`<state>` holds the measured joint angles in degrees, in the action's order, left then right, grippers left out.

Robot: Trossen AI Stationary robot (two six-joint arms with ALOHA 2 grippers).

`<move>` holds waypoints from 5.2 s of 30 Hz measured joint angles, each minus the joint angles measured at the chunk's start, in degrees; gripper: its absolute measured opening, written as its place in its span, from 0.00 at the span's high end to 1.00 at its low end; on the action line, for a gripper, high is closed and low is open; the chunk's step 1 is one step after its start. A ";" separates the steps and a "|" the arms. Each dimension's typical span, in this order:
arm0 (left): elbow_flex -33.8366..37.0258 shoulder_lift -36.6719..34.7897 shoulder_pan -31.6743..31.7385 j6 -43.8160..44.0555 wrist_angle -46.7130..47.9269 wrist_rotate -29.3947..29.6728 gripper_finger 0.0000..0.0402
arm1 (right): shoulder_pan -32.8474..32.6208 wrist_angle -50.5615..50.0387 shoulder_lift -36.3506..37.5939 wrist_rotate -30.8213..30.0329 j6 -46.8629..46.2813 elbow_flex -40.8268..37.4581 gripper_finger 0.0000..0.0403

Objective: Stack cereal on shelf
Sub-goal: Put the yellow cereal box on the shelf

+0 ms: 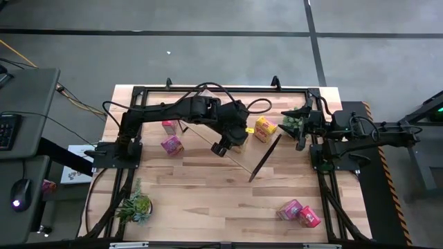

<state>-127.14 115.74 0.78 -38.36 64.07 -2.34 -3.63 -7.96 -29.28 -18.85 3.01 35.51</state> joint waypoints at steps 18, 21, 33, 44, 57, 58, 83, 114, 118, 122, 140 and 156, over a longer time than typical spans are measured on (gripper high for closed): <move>-6.60 -2.79 0.32 3.17 9.34 0.70 0.46 | 0.00 0.00 -0.01 -0.01 -0.14 0.00 0.44; -5.15 -6.26 1.27 6.87 10.28 0.65 0.50 | 0.01 0.00 -0.02 0.00 -0.14 0.00 0.44; 39.41 -29.26 5.84 19.04 -23.94 -3.34 0.96 | -0.01 -0.88 0.04 0.28 -0.01 0.00 0.44; 75.08 -36.15 3.66 39.91 -69.12 0.65 1.00 | -0.01 -2.62 0.04 0.28 -0.01 0.00 0.44; 75.70 -27.56 0.65 46.88 -73.14 7.74 1.00 | -0.01 -3.15 0.04 0.22 -0.10 0.00 0.44; 75.68 -27.07 0.56 47.13 -74.35 7.54 1.00 | 0.00 -3.15 0.06 0.22 -0.08 0.00 0.44; 69.11 -16.99 0.83 46.34 -82.21 5.58 1.00 | 0.01 -0.75 0.04 -1.75 -0.16 0.00 0.44; 90.41 -46.87 2.95 36.16 -92.78 7.06 1.00 | -0.03 -4.01 5.01 -2.14 -1.71 0.00 0.44; 93.02 -48.85 2.95 34.42 -94.84 3.76 1.00 | -0.03 -5.14 5.28 -2.38 -3.57 0.00 0.44; 93.71 -49.38 2.95 32.43 -94.41 -0.84 1.00 | -0.03 -5.08 5.27 -2.38 -4.73 0.00 0.44; 93.69 -50.79 5.30 27.95 -93.42 -5.24 1.00 | -2.36 10.28 -10.90 9.83 0.81 1.43 0.97; 93.69 -60.30 5.57 24.34 -84.92 -0.23 1.00 | -15.35 -6.94 -38.99 -0.99 1.99 26.91 1.00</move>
<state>-33.45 55.45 6.35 -14.02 -20.85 -2.57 -18.98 -14.90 -68.27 -19.84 5.00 62.42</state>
